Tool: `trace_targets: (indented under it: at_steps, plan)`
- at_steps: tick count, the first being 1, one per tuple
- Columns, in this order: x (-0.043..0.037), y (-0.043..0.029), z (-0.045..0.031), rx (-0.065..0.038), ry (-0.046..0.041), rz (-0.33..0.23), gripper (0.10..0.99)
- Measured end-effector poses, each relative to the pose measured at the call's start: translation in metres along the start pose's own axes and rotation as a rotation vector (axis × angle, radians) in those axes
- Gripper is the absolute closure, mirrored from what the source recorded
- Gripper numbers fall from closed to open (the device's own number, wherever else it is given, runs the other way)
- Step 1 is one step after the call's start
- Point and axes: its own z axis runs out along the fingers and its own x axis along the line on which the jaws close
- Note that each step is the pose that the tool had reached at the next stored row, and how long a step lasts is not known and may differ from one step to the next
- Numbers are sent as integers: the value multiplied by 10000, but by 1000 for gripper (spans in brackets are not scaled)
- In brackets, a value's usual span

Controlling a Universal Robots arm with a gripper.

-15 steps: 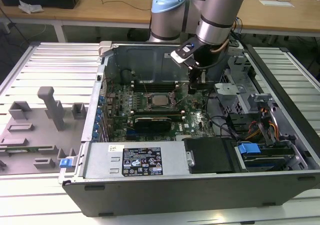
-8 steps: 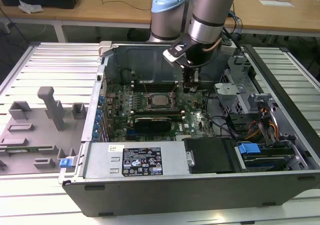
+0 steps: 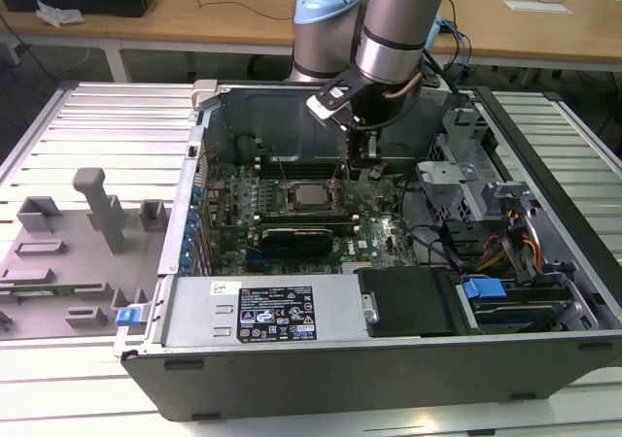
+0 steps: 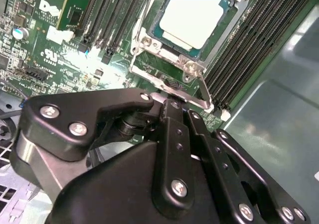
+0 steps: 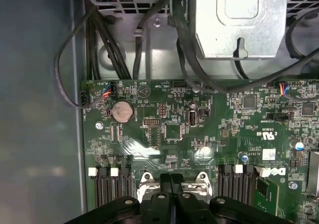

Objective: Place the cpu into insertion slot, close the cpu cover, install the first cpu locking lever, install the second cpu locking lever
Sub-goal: 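Close the cpu cover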

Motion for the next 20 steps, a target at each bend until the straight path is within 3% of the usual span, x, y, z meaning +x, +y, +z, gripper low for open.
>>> trace_targets:
  at_steps: [2, 6, 20]
  plan:
    - [0, -9, -70, -1, -60, 5, 980]
    - [1, -13, -120, -2, -85, 7, 980]
    - [-1, -95, -114, -14, -87, 8, 980]
